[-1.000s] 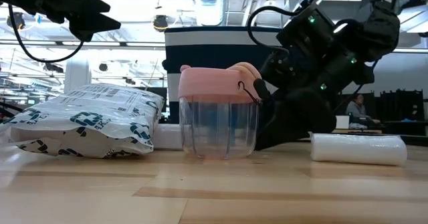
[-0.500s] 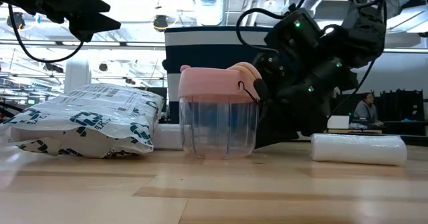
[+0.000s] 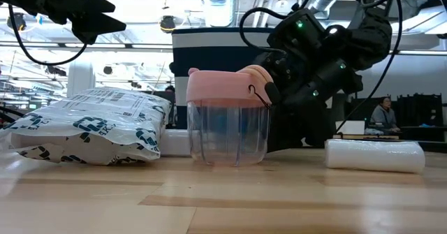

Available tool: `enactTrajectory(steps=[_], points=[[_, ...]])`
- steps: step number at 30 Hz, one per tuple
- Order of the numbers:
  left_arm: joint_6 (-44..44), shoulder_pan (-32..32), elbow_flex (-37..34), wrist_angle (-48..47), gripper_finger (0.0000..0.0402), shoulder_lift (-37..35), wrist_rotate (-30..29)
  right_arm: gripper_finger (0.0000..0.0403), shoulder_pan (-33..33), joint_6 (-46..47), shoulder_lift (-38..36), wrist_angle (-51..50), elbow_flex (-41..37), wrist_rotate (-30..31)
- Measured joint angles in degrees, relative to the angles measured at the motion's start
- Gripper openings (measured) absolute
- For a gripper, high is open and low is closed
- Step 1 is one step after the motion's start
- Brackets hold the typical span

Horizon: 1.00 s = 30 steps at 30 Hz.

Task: Pick & place medical supplies in basket/bin
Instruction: Put the blue bandage into the blue bin

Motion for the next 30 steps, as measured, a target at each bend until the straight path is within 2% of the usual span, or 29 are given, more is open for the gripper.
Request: enactTrajectory(steps=[7, 11, 16, 24, 30], points=[[-0.09, 0.01, 0.00, 0.00, 0.0241, 0.01, 0.04, 0.0289, -1.00, -2.22, 0.04, 0.07, 0.50, 0.34], [-0.09, 0.00, 0.00, -0.02, 0.0241, 0.00, 0.05, 0.0273, -1.34, -2.24, 0.04, 0.17, 0.50, -0.22], [-0.09, 0.01, 0.00, -0.02, 0.0241, 0.01, 0.15, 0.0231, -1.32, -2.34, 0.04, 0.16, 0.50, -0.25], [-0.08, 0.01, 0.00, -0.02, 0.0241, 0.01, 0.22, 0.0132, -1.32, -2.26, -0.05, -0.68, 0.61, 0.80], [-0.09, 0.00, 0.00, -0.04, 0.0241, 0.00, 1.48, 0.0113, -1.32, 0.75, -0.16, -1.21, 0.66, 1.48]])
